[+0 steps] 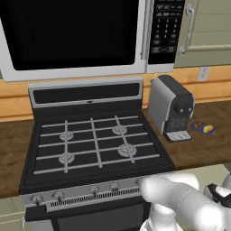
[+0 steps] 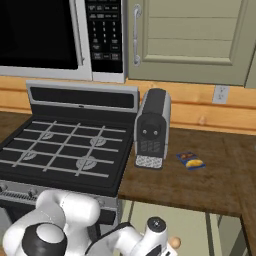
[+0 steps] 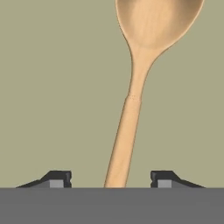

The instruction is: Pick the wooden spoon from the drawer and place it on the counter.

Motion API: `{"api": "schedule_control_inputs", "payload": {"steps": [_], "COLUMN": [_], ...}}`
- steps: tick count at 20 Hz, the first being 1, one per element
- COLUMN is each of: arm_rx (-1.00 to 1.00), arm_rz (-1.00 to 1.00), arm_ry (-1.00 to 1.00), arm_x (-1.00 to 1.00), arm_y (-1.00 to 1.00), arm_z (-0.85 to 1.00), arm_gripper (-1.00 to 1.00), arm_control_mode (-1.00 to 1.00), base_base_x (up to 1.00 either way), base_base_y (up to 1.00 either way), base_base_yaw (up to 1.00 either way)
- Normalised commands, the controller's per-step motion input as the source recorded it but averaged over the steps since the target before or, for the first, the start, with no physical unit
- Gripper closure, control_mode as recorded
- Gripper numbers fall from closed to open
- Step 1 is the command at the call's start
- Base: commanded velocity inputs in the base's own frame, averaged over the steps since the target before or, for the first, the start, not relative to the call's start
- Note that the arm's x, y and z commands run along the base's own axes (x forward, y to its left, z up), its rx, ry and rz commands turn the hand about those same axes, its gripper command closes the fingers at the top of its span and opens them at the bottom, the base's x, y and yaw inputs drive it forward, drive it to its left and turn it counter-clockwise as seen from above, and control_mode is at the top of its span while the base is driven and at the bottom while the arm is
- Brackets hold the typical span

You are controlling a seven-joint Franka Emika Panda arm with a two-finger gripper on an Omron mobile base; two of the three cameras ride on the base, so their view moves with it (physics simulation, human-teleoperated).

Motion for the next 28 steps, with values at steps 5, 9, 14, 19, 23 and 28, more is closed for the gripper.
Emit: {"api": "schedule_control_inputs", "payload": {"steps": [5, 9, 14, 19, 23, 28], "arm_rx": [0.01, 0.01, 0.0, 0.0, 0.0, 0.0], "arm_rz": [0.0, 0.0, -0.02, -0.08, -0.13, -0.1], "arm_ry": [0.0, 0.0, 0.0, 0.0, -0.01, -0.09], "arm_x": [0.0, -0.03, -0.16, -0.15, -0.18, -0.41], "arm_y": [0.0, -0.02, -0.04, -0.16, -0.06, -0.1], "arm_z": [-0.24, -0.11, 0.0, 0.11, 0.78, 1.0], "arm_gripper": [1.0, 1.0, 1.0, 1.0, 1.0, 1.0], "arm_control_mode": [-1.0, -1.0, -1.0, -1.0, -1.0, -1.0], "base_base_x": [0.0, 0.0, 0.0, 0.0, 0.0, 0.0], "base_base_y": [0.0, 0.0, 0.0, 0.0, 0.0, 0.0], "base_base_yaw": [0.0, 0.0, 0.0, 0.0, 0.0, 0.0]}}
